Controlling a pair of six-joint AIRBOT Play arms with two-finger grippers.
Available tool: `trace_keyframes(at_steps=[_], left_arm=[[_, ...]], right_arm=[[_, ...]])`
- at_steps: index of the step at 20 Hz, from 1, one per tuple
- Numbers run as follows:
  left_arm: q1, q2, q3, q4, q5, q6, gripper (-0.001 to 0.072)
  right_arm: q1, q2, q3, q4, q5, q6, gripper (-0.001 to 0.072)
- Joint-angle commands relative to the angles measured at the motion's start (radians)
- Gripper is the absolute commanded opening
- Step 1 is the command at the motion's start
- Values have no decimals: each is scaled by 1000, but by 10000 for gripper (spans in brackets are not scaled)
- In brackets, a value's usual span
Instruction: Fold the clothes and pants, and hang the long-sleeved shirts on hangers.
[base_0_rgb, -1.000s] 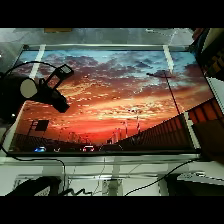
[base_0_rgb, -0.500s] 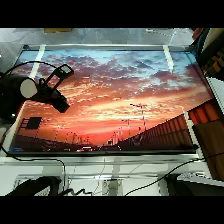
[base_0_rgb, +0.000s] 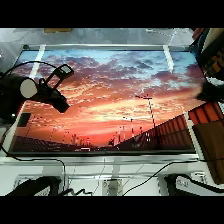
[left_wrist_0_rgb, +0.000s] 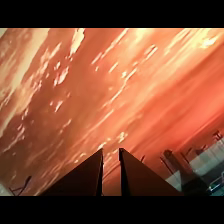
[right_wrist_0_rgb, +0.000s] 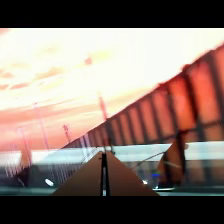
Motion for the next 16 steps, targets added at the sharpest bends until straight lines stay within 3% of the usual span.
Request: trace_keyframes(at_steps=[1, 4, 7, 16], left_arm=[[1, -1, 0, 0, 0, 0, 116], [1, -1, 0, 0, 0, 0, 115], [1, -1, 0, 0, 0, 0, 116], [1, -1, 0, 0, 0, 0, 116]], right_arm=[[332, 18, 0, -89, -10, -34, 11], [551, 18, 0, -204, -37, -26, 11], [671, 17, 0, -226, -62, 54, 12], [733, 18, 0, -207, -61, 54, 12]])
